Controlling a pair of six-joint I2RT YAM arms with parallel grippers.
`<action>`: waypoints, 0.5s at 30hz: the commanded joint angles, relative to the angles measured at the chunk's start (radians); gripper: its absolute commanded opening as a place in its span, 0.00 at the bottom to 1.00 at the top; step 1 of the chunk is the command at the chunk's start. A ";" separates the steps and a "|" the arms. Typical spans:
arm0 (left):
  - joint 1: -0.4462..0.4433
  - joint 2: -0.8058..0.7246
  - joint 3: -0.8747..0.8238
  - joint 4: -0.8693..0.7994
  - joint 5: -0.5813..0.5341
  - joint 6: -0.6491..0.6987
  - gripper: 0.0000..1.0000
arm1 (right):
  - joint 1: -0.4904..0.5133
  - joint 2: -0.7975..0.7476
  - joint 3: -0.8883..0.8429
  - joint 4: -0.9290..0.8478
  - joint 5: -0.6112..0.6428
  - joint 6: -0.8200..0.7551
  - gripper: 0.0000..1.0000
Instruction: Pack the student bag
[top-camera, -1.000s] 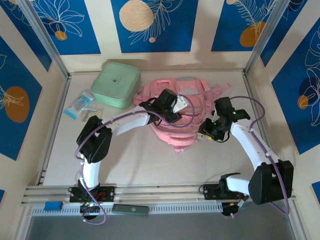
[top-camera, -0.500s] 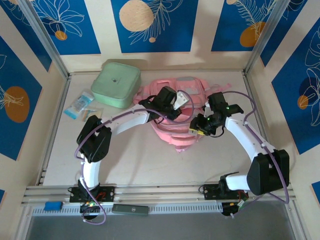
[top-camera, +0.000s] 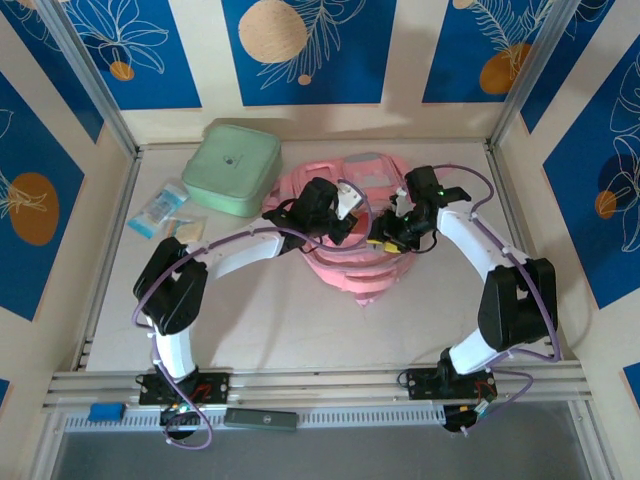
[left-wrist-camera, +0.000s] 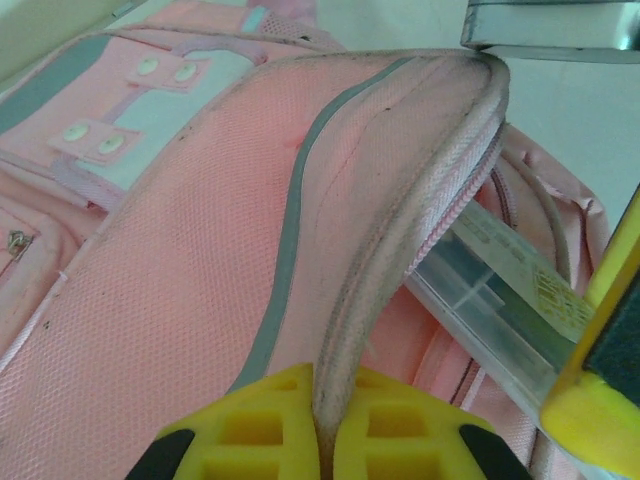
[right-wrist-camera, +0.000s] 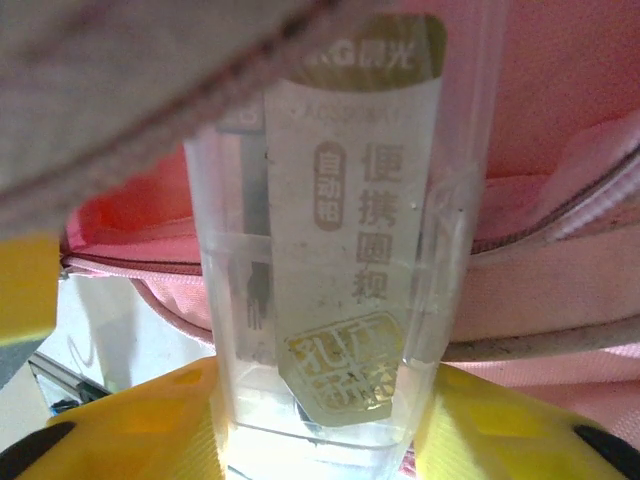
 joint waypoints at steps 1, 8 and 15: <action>-0.003 -0.060 0.013 0.045 0.067 -0.055 0.00 | 0.008 0.010 0.025 0.093 0.020 -0.036 0.50; 0.001 -0.051 0.015 0.046 0.053 -0.074 0.00 | 0.004 -0.032 -0.010 0.102 0.024 -0.022 0.57; 0.008 -0.052 0.014 0.045 0.059 -0.088 0.00 | -0.008 -0.100 -0.084 0.107 -0.032 -0.017 0.65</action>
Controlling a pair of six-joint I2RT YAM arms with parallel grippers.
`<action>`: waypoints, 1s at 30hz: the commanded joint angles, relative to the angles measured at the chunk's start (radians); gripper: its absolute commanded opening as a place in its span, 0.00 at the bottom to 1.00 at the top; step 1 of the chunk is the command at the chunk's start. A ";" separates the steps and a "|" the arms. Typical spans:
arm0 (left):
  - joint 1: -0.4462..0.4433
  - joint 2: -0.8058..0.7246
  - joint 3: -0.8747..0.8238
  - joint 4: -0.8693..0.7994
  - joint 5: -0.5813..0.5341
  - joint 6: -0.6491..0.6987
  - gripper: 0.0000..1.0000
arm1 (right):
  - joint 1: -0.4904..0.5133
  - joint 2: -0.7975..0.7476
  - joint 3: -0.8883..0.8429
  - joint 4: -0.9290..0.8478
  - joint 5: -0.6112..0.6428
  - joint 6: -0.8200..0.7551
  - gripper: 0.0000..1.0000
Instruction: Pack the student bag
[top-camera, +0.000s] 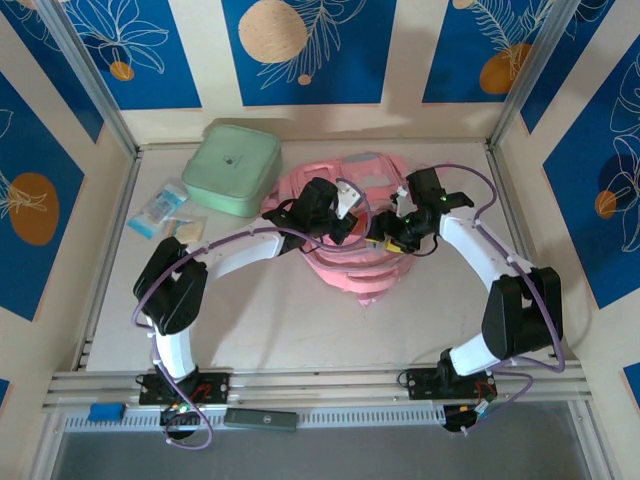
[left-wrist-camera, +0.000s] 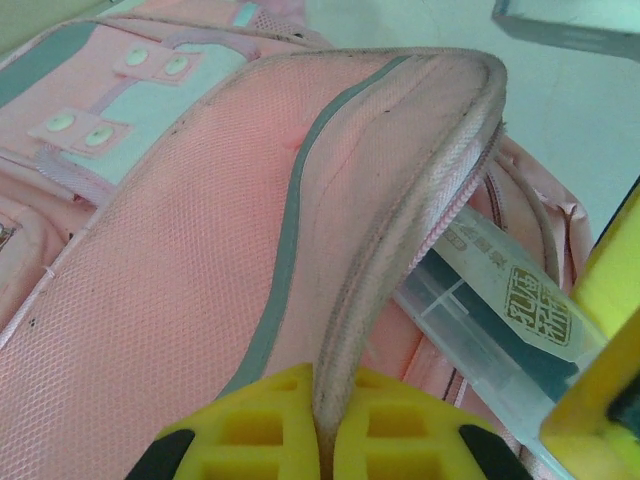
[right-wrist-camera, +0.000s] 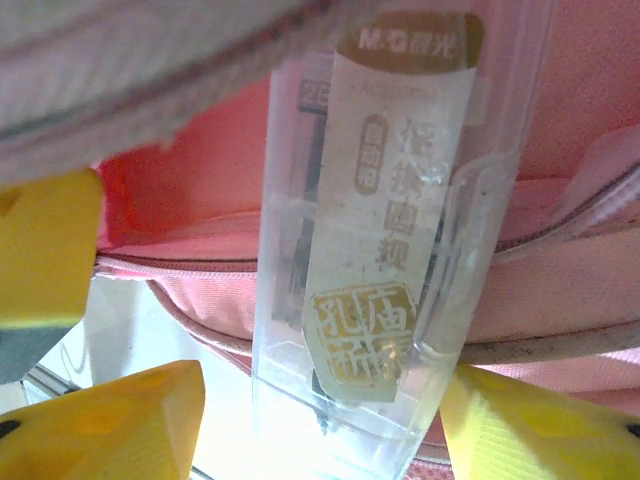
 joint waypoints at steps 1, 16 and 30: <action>0.009 -0.052 0.015 0.041 0.052 -0.037 0.00 | -0.017 -0.041 -0.041 0.045 -0.060 -0.004 0.65; 0.010 -0.057 -0.006 0.073 0.166 -0.068 0.00 | -0.063 -0.025 -0.152 0.451 -0.349 0.249 0.33; 0.001 -0.060 0.016 0.024 0.120 -0.135 0.00 | -0.139 -0.064 -0.233 0.511 -0.320 0.311 0.24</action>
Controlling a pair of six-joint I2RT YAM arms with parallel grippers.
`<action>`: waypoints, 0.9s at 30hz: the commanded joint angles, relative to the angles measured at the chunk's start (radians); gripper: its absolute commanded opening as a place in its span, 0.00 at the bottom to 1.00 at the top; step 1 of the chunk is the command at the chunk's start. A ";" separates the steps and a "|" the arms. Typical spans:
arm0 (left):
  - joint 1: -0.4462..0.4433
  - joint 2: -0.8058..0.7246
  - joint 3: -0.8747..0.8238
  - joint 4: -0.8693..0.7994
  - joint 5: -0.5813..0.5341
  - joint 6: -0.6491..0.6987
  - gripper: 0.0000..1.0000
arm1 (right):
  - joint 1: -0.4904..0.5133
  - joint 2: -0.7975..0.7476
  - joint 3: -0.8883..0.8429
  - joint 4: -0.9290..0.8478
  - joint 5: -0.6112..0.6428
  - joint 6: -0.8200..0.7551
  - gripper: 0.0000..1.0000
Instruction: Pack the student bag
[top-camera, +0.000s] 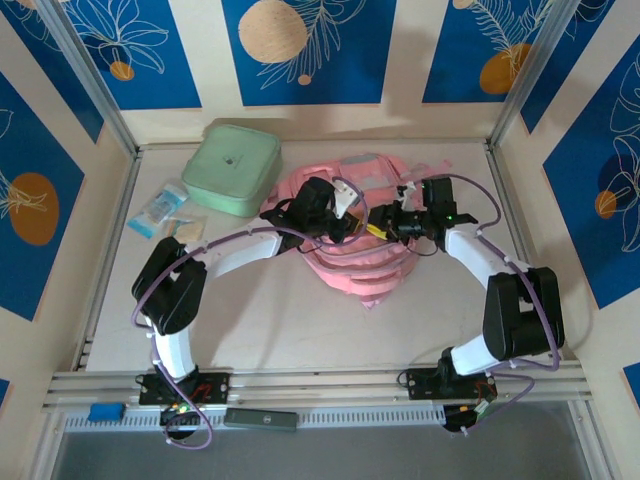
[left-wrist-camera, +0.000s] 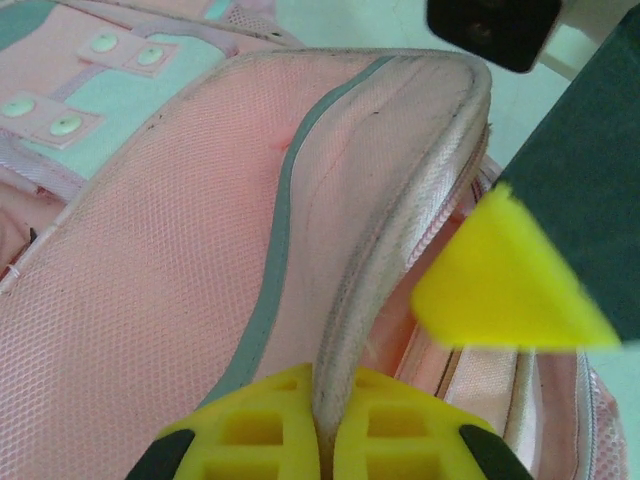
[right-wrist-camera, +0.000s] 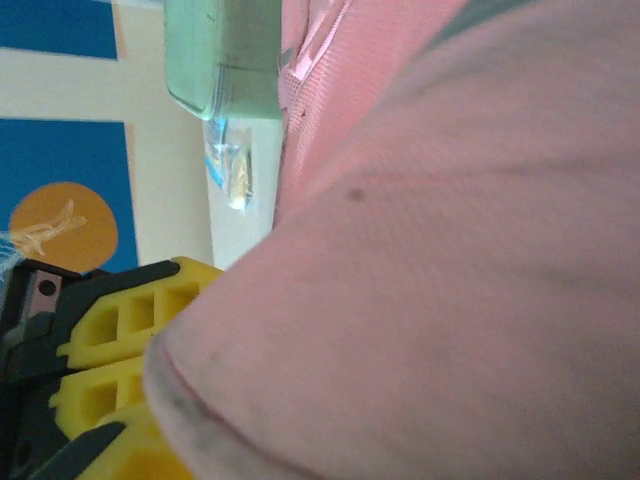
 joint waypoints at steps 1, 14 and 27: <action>-0.017 -0.049 0.052 -0.012 0.031 -0.068 0.00 | -0.020 -0.050 0.003 -0.082 0.046 -0.013 0.22; -0.073 0.058 0.166 -0.038 0.058 -0.147 0.07 | -0.140 -0.149 0.071 -0.282 0.179 -0.130 0.19; 0.045 -0.334 -0.304 0.159 0.022 -0.607 0.54 | 0.172 -0.269 0.071 -0.607 0.550 -0.232 0.35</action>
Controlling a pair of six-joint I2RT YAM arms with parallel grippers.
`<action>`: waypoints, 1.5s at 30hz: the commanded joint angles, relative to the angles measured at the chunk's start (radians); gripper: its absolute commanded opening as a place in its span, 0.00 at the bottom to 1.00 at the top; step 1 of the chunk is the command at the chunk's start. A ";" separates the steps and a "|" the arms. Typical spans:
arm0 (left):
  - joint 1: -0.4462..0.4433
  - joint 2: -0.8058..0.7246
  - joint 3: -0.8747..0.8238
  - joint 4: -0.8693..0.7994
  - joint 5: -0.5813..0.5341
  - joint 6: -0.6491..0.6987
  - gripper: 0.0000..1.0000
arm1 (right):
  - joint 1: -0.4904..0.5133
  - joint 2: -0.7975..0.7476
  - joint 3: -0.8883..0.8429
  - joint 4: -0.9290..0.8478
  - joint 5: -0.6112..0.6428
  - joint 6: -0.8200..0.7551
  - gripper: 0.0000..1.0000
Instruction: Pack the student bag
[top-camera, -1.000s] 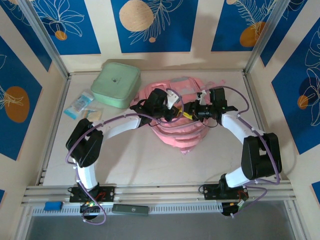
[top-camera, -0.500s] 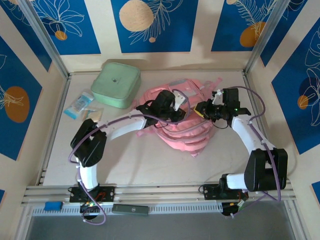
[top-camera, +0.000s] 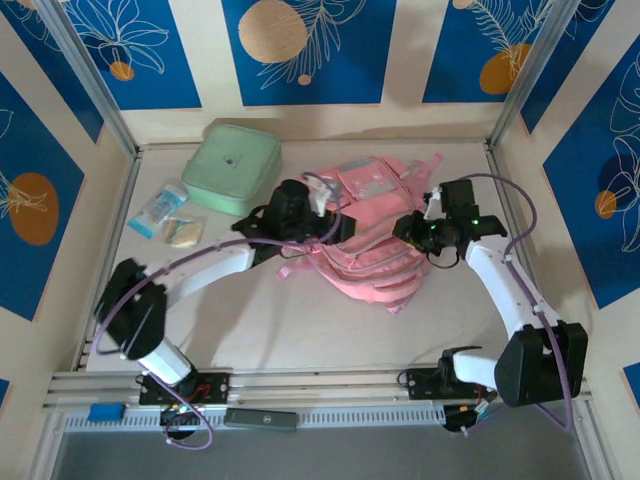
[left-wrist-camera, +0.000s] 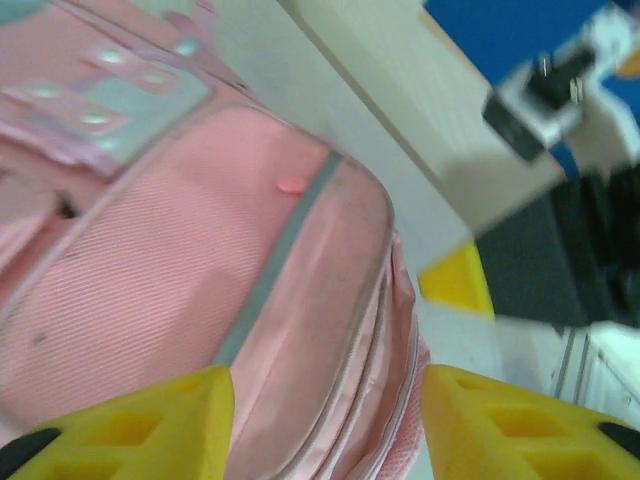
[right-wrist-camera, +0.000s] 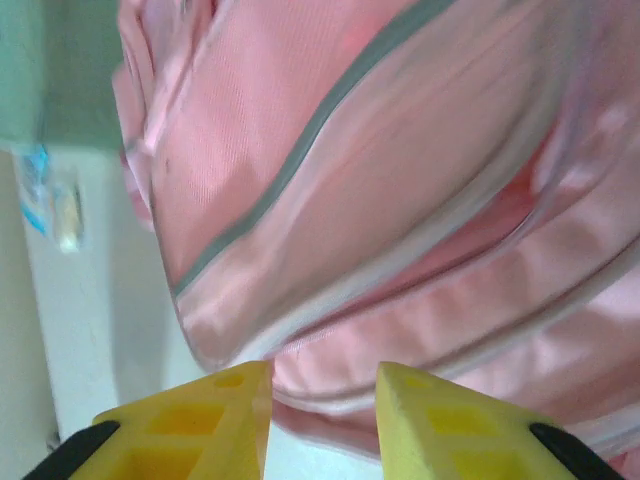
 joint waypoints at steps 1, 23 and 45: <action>0.012 -0.062 -0.115 0.080 -0.109 -0.265 0.55 | 0.152 -0.036 -0.032 -0.090 0.154 -0.024 0.36; -0.064 0.174 -0.298 0.499 -0.338 -0.746 0.41 | 0.454 0.178 -0.048 0.132 0.381 0.175 0.39; -0.048 0.191 -0.289 0.527 -0.372 -0.686 0.00 | 0.519 0.361 0.101 -0.003 0.593 0.410 0.31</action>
